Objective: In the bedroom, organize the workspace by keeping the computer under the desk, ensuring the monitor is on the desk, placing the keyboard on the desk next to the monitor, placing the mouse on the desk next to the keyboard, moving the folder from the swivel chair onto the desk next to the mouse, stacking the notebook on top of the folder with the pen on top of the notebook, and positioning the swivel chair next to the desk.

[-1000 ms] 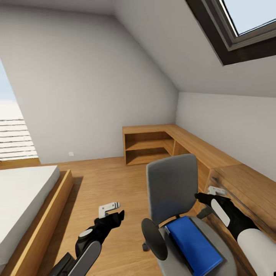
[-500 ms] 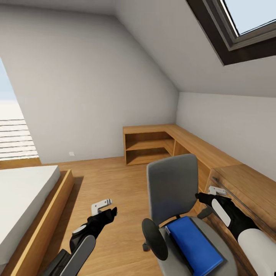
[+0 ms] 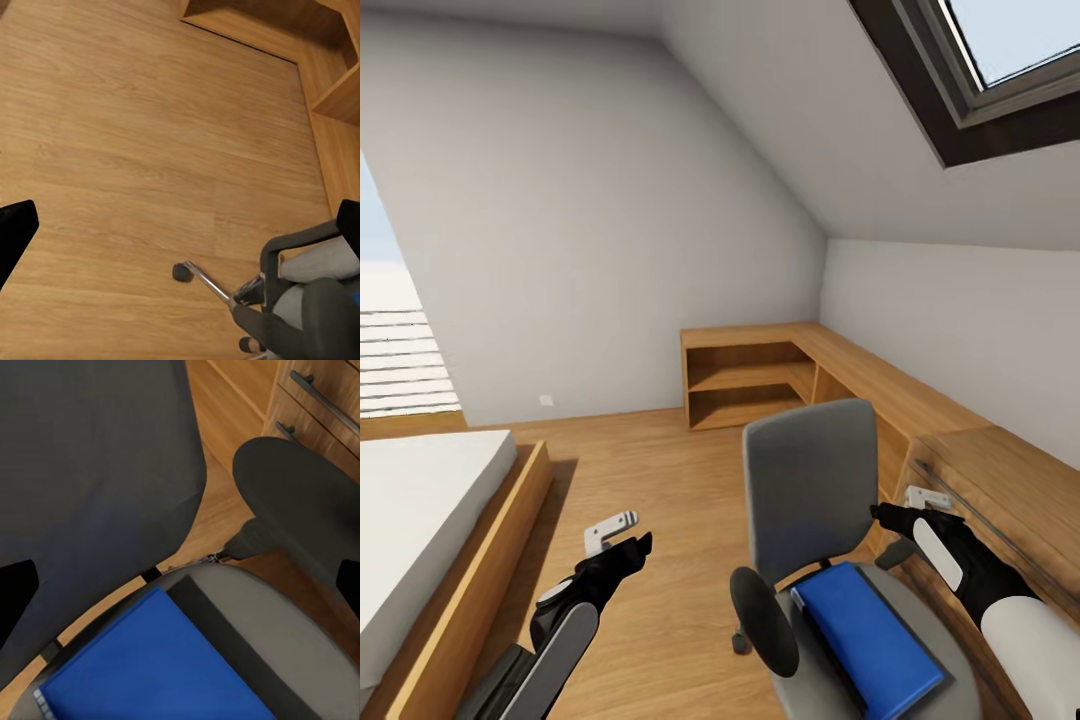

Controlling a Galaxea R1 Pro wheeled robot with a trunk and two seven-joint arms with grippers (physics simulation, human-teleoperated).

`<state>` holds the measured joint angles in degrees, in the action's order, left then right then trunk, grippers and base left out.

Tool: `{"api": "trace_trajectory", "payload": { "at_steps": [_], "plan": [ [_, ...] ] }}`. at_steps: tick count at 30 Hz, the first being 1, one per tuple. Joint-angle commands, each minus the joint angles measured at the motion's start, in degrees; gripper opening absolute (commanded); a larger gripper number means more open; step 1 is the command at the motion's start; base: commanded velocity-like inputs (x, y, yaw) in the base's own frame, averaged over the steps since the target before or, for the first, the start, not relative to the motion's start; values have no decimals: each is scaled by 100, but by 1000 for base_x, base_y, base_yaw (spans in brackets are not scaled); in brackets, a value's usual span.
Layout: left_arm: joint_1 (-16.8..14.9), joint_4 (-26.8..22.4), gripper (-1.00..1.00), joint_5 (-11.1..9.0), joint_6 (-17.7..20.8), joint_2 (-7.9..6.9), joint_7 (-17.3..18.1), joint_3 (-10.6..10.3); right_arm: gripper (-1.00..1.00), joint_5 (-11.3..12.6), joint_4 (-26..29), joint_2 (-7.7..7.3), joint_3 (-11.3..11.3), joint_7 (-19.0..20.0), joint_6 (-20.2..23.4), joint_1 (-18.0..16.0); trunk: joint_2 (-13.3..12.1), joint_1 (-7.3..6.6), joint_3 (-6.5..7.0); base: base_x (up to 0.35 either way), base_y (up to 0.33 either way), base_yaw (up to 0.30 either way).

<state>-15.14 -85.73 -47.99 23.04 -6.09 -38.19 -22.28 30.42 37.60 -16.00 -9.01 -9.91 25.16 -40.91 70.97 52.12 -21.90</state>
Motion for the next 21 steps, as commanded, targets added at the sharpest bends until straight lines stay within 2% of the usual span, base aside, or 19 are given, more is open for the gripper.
{"api": "trace_trajectory", "payload": {
  "at_steps": [1,13,21],
  "plan": [
    [-6,-8,100,-38,8,-5,-49,-10,100,60,10,-9,-40,-54,15,-4,46,23,-26,0,0,0],
    [-6,-2,100,-51,8,-6,-56,152,100,56,10,-9,-40,-54,15,-4,528,286,-241,0,0,0],
    [-6,41,100,-55,13,-2,-52,440,100,55,10,-9,-40,-54,15,-4,848,462,-385,0,0,0]
  ]
}}
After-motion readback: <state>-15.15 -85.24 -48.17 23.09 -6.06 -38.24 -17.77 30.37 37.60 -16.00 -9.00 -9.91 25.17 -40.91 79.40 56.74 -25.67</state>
